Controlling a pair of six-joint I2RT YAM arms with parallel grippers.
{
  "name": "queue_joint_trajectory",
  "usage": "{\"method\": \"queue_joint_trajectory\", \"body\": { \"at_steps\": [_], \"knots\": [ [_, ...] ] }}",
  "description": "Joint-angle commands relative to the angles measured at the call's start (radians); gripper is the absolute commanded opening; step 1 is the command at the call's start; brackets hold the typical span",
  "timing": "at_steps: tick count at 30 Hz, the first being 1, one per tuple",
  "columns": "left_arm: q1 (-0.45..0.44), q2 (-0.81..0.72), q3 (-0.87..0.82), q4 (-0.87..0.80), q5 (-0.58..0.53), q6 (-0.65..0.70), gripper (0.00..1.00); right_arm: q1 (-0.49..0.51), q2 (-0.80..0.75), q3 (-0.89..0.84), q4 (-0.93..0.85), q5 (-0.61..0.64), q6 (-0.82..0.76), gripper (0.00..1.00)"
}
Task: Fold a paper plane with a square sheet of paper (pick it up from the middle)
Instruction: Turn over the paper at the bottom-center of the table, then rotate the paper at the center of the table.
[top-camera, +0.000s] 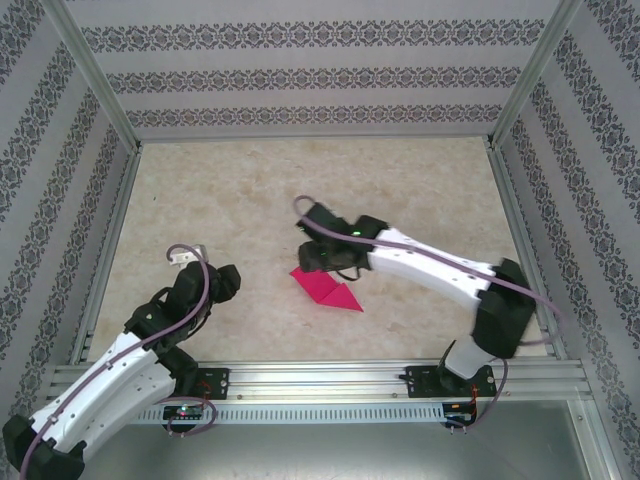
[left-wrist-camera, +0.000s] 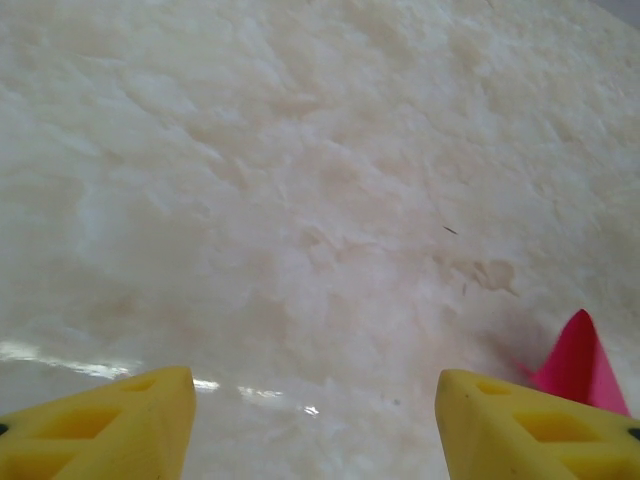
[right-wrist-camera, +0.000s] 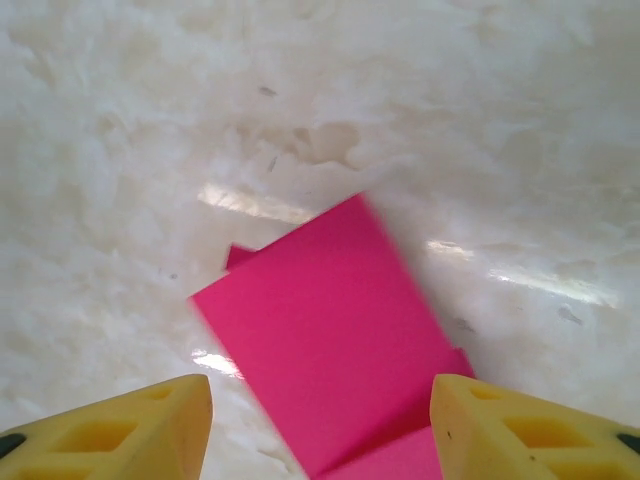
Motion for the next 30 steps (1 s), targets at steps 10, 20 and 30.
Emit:
{"method": "queue_joint_trajectory", "body": {
  "at_steps": [10,20,30],
  "knots": [
    [0.011,0.399,0.020,0.361,0.497,0.004,0.65,-0.202,-0.191,-0.540,0.542,-0.415,0.067,0.54],
    [-0.022,0.610,0.123,0.350,0.540,0.016,0.64,-0.227,-0.037,-0.487,0.551,-0.522,-0.123,0.59],
    [-0.030,0.633,0.150,0.297,0.504,0.028,0.64,-0.243,0.149,-0.352,0.484,-0.671,-0.285,0.56]
  ]
}}
